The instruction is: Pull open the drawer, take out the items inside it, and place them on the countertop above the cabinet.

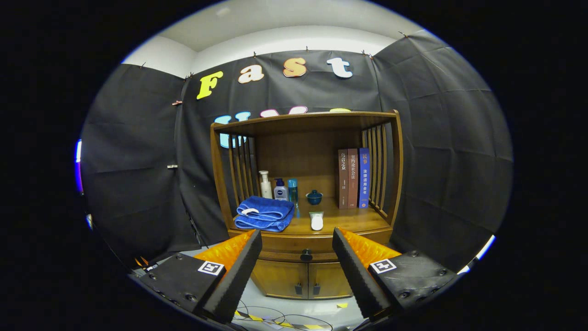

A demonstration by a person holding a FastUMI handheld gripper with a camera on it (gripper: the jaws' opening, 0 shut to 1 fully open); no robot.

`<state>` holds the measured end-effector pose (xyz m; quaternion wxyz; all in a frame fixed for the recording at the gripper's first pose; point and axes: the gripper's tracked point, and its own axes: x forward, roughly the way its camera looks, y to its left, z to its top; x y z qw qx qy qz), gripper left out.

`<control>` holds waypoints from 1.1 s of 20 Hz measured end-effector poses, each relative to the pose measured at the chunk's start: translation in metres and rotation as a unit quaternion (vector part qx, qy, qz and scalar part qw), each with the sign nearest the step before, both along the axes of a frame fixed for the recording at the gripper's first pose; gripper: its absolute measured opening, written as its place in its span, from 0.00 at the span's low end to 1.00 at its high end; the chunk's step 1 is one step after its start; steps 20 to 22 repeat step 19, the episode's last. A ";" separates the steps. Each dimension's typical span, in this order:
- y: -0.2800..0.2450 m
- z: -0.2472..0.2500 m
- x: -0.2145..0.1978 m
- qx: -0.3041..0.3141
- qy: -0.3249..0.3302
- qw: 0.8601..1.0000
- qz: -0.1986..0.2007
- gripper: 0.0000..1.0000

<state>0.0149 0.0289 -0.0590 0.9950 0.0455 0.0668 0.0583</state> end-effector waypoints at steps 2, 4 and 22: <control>0.001 0.000 0.001 -0.008 0.000 1.000 -0.001 1.00; 0.006 0.000 0.000 -0.013 0.001 1.000 0.002 1.00; 0.004 -0.001 -0.004 0.002 0.000 1.000 0.002 0.99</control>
